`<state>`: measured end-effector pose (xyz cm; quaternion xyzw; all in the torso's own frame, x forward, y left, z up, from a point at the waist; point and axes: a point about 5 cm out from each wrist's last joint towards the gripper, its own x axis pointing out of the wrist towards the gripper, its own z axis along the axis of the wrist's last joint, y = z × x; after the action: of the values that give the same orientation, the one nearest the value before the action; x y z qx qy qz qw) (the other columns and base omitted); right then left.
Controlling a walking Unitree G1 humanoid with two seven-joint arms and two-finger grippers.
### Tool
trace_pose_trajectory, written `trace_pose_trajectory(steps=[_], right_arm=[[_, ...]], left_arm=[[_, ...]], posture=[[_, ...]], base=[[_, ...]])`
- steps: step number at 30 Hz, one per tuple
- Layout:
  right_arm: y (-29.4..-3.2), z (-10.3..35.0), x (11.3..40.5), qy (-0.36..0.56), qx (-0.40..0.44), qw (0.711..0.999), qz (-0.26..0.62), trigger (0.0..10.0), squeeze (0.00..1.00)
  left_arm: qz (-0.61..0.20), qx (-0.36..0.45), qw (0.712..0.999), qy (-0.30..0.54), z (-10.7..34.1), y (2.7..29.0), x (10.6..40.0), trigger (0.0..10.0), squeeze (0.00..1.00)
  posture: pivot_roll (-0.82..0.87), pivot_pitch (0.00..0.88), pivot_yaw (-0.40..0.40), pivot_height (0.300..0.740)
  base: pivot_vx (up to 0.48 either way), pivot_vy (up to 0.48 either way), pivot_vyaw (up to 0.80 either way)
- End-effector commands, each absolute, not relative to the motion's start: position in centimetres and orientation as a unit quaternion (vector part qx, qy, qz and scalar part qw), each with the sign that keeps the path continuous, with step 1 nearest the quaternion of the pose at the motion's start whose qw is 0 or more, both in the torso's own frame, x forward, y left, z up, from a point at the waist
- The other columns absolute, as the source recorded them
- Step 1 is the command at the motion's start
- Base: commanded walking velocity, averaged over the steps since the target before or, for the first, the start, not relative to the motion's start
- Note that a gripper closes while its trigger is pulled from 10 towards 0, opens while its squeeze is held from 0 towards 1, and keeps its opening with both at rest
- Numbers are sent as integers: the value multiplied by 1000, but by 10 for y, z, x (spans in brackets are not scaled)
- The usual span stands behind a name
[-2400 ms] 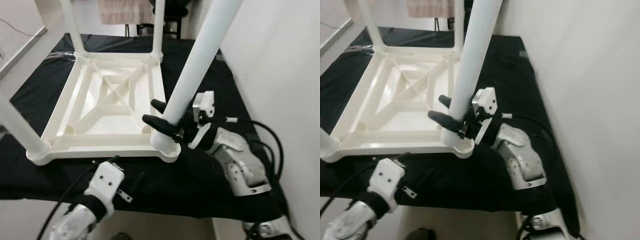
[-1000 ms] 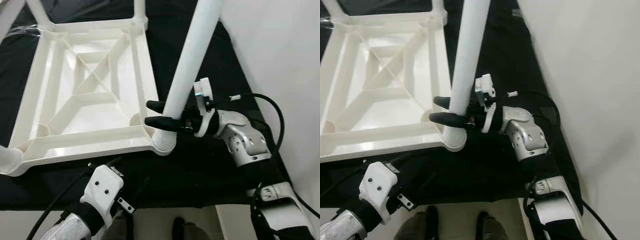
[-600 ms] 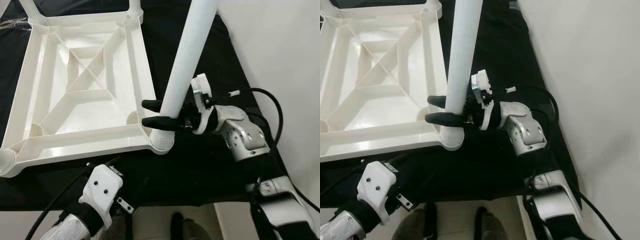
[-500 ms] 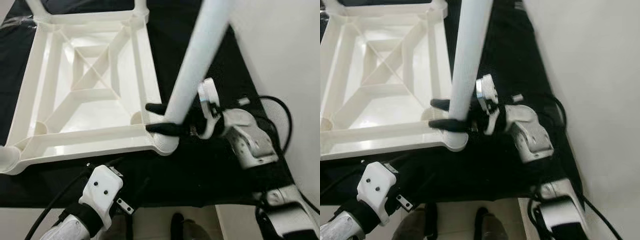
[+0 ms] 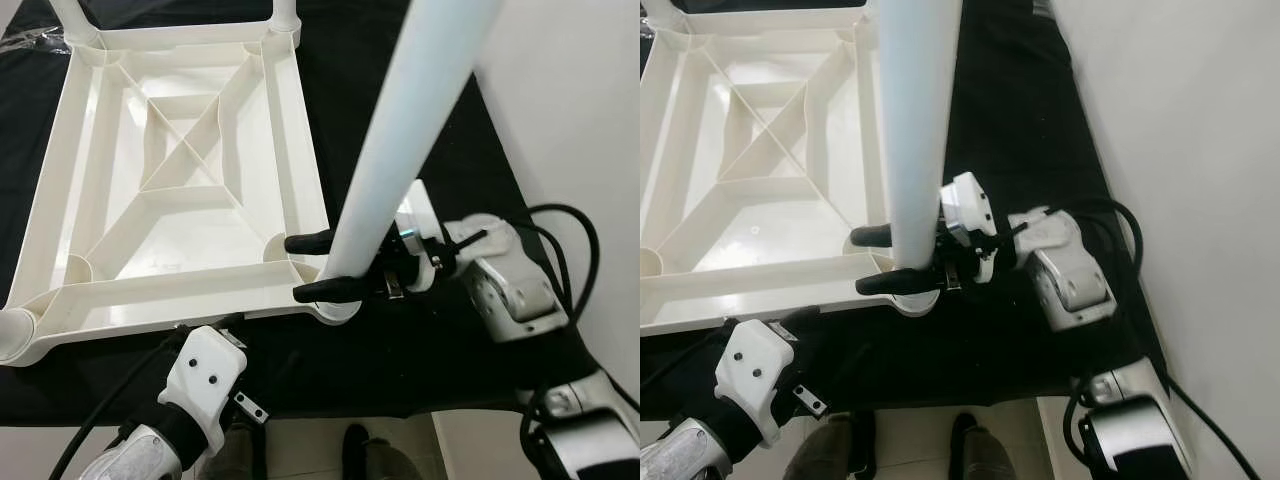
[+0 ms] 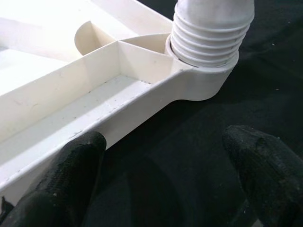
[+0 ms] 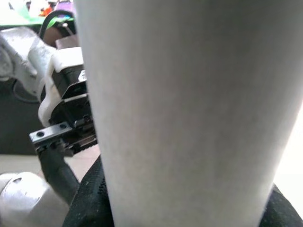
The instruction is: Building children table
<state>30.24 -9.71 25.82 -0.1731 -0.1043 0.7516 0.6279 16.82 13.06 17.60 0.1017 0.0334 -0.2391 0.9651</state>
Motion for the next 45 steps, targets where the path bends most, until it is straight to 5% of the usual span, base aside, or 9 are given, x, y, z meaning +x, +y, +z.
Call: trace_pose_trajectory(steps=[1, 10, 20, 23, 24, 30, 35, 40, 45], right_arm=[[-100, 221, 301, -7, -182, 605, 775, 10000, 0], [-91, 228, 308, 3, -233, 545, 805, 10000, 0], [-85, 229, 323, -1, -203, 581, 788, 10000, 0], [-86, 227, 330, -9, -196, 619, 761, 10000, 0], [-88, 224, 335, -10, -187, 672, 716, 10000, 0], [-92, 217, 333, -2, -172, 730, 661, 10000, 0], [-109, 180, 320, 72, -144, 939, 304, 10000, 0], [-90, 148, 278, 128, -71, 969, 199, 10000, 0], [-52, 163, 294, 83, -31, 972, 219, 10000, 0]], left_arm=[[-244, 101, 963, 46, 174, 130, 163, 10000, 0], [-242, 101, 964, 49, 174, 131, 161, 10000, 0], [-242, 102, 964, 51, 174, 131, 160, 10000, 0], [-242, 102, 964, 52, 174, 131, 160, 10000, 0], [-242, 103, 963, 52, 174, 131, 161, 10000, 0], [-244, 102, 963, 53, 172, 130, 161, 10000, 0], [-246, 101, 963, 52, 171, 128, 162, 10000, 0], [-242, 104, 963, 51, 172, 129, 163, 10000, 0], [-244, 106, 963, 49, 173, 130, 164, 10000, 0]], posture=[[196, 455, -75, 740], [204, 461, -72, 740], [206, 463, -69, 740], [204, 464, -69, 740], [199, 462, -71, 740], [181, 460, -84, 740], [164, 455, -115, 740], [175, 458, -99, 740], [190, 440, -87, 740]], base=[[0, 0, 0], [0, 0, 0], [0, 0, 0], [0, 0, 0], [0, 0, 0], [0, 0, 0], [0, 0, 0], [0, 0, 0], [0, 0, 0]])
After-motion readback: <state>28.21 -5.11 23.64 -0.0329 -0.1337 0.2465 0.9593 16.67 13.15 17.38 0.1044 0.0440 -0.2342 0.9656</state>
